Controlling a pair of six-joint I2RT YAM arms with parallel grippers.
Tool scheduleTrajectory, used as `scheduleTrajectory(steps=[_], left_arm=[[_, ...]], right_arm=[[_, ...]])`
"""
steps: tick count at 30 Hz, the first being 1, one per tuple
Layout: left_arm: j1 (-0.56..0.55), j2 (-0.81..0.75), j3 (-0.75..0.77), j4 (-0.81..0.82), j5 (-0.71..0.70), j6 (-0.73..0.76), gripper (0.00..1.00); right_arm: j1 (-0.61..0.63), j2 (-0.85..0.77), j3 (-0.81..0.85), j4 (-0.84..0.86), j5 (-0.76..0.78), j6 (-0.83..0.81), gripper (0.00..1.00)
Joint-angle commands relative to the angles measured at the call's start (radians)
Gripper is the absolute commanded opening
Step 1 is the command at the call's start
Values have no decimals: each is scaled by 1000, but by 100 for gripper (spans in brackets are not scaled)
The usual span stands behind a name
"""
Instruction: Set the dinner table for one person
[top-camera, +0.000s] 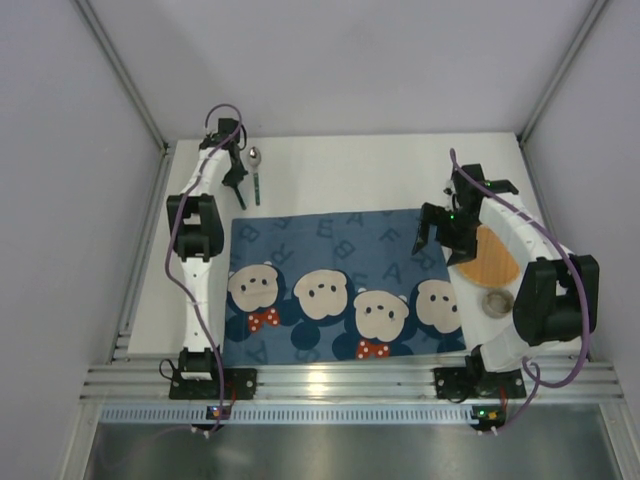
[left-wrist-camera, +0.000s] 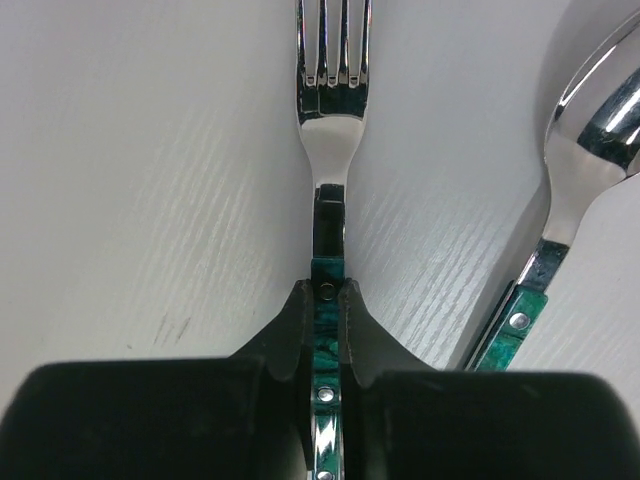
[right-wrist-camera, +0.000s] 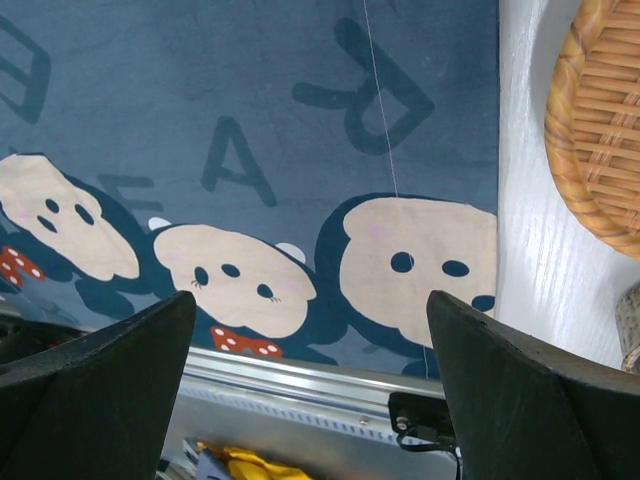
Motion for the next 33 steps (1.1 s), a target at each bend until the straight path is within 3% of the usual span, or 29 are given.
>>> scheduleTrajectory(steps=[1, 7, 10, 15, 20, 28, 33], left_arm=[[17, -55, -45, -119, -13, 34, 0], [11, -295, -93, -115, 28, 35, 0], [-27, -440, -215, -127, 37, 49, 0], [-128, -725, -618, -124, 47, 1, 0], [-251, -966, -1008, -46, 99, -80, 0], [-332, -1127, -1332, 32, 153, -209, 0], [-349, -1109, -1407, 78, 137, -226, 0]], right_arm=[[-3, -10, 5, 41, -24, -27, 99], [1, -8, 65, 52, -44, -44, 99], [16, 34, 149, 58, -73, -21, 99], [76, 134, 332, 58, -96, 24, 99], [119, 147, 331, 64, -98, 31, 99], [123, 107, 180, 98, -90, 2, 99], [122, 99, 153, 106, -90, -9, 99]])
